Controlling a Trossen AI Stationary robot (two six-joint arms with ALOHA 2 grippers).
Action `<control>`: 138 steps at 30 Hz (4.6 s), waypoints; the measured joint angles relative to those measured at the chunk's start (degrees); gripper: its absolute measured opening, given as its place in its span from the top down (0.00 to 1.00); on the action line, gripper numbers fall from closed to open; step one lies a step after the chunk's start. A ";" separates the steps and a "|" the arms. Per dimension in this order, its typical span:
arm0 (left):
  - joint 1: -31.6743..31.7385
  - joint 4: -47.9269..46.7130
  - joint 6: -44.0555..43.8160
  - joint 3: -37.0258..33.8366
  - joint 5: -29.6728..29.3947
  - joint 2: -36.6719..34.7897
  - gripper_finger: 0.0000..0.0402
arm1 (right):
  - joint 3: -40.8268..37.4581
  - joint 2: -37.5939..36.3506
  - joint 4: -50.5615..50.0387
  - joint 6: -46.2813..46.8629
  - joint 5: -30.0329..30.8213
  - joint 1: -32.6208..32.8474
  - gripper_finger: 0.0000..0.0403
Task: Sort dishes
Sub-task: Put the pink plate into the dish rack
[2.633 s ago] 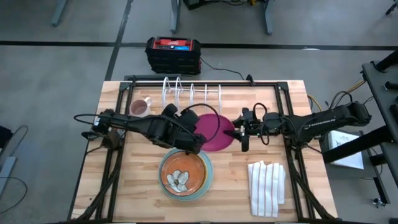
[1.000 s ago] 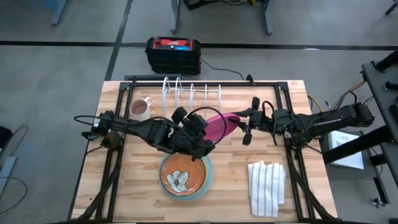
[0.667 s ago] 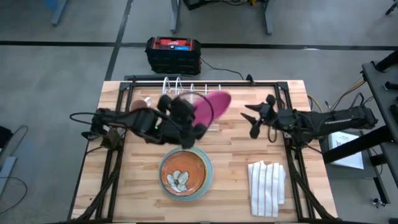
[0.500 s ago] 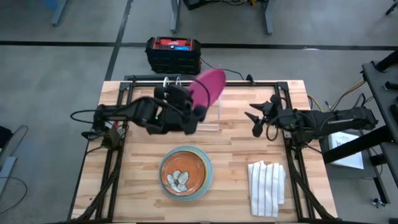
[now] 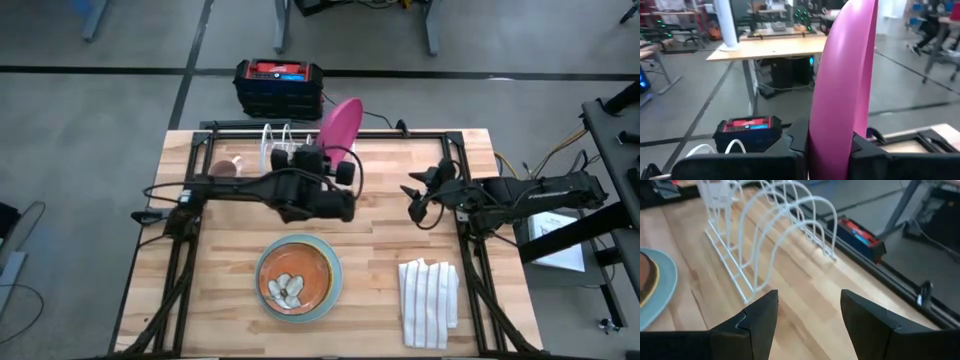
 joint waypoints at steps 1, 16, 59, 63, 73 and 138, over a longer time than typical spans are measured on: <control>0.09 0.22 -0.67 0.09 -0.82 0.39 0.94 | -0.04 0.00 -1.09 0.97 0.00 0.01 0.49; 2.17 0.03 -5.31 0.18 -0.36 5.27 0.94 | -8.95 -0.59 -3.04 9.56 -0.07 0.14 0.47; 5.88 -2.50 -7.40 -3.97 6.39 6.87 0.94 | -17.18 -3.02 4.97 10.46 -0.09 0.53 0.44; 5.88 -2.05 -7.58 -3.96 6.93 8.39 0.94 | -17.18 -2.99 5.13 10.48 -0.09 0.53 0.44; 6.02 -2.06 -7.40 -4.00 10.14 10.88 0.90 | -17.18 -2.95 5.18 10.58 -0.22 0.53 0.43; -10.13 -9.01 59.14 0.77 55.57 0.68 0.97 | -16.97 -2.89 5.39 11.73 -2.14 0.60 0.42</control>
